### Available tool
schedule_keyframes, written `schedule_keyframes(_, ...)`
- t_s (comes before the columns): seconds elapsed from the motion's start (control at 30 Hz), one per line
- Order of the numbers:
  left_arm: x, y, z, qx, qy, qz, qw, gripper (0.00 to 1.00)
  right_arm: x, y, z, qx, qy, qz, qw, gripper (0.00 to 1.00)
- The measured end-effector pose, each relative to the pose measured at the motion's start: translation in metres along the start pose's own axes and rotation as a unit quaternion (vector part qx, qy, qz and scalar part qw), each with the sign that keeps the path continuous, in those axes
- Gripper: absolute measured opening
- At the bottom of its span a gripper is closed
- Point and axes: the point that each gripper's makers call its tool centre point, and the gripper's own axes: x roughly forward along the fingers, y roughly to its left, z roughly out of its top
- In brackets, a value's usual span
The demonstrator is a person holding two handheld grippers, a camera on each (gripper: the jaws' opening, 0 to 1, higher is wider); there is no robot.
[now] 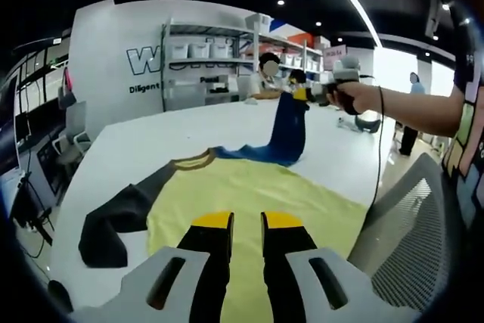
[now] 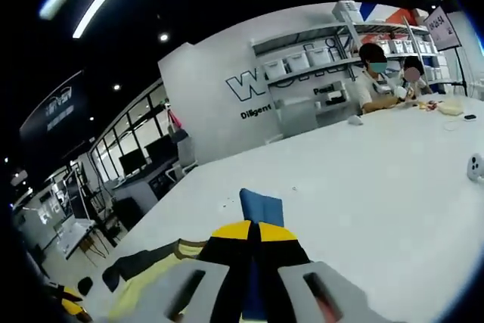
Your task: Fold the garment on the visible template until the final outline fits inside the template.
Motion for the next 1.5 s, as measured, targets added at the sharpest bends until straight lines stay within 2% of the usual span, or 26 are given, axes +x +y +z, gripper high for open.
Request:
schedule_keyframes(0.07,-0.001,0.0,0.002,0.002,-0.002,0.0,1.0,0.1,0.002,0.008,-0.001,0.002,0.0,0.008,1.0,0.0)
schedule_keyframes(0.1,-0.002,0.003,0.005,0.021,-0.006,0.01,0.9997,0.1,0.003,0.014,-0.002,0.002,0.001,0.012,0.9999,0.0)
schedule_keyframes(0.13,-0.003,0.003,0.006,0.024,-0.007,0.01,0.9996,0.1,0.004,0.019,-0.003,0.005,0.002,0.016,0.9999,0.0)
schedule_keyframes(0.4,-0.005,0.006,0.004,0.013,-0.006,0.008,0.9999,0.1,0.01,0.052,-0.011,0.023,0.009,0.04,0.9989,0.0)
schedule_keyframes(0.47,-0.007,0.007,0.007,0.008,-0.019,0.006,0.9998,0.1,0.013,0.061,-0.011,0.023,0.008,0.049,0.9985,0.0)
schedule_keyframes(0.57,-0.008,0.008,0.006,0.005,-0.014,0.006,0.9999,0.11,0.017,0.074,-0.012,0.028,0.01,0.059,0.9978,0.0)
schedule_keyframes(1.1,-0.017,0.015,0.009,0.0,-0.02,0.011,0.9997,0.12,0.038,0.138,-0.022,0.016,0.018,0.11,0.9936,0.0)
schedule_keyframes(1.33,-0.021,0.016,0.01,-0.003,-0.022,0.013,0.9997,0.12,0.048,0.169,-0.033,0.014,0.025,0.133,0.9907,0.0)
schedule_keyframes(1.5,-0.027,0.022,0.009,-0.003,-0.023,0.019,0.9995,0.12,0.059,0.192,-0.052,0.013,0.043,0.15,0.9877,0.0)
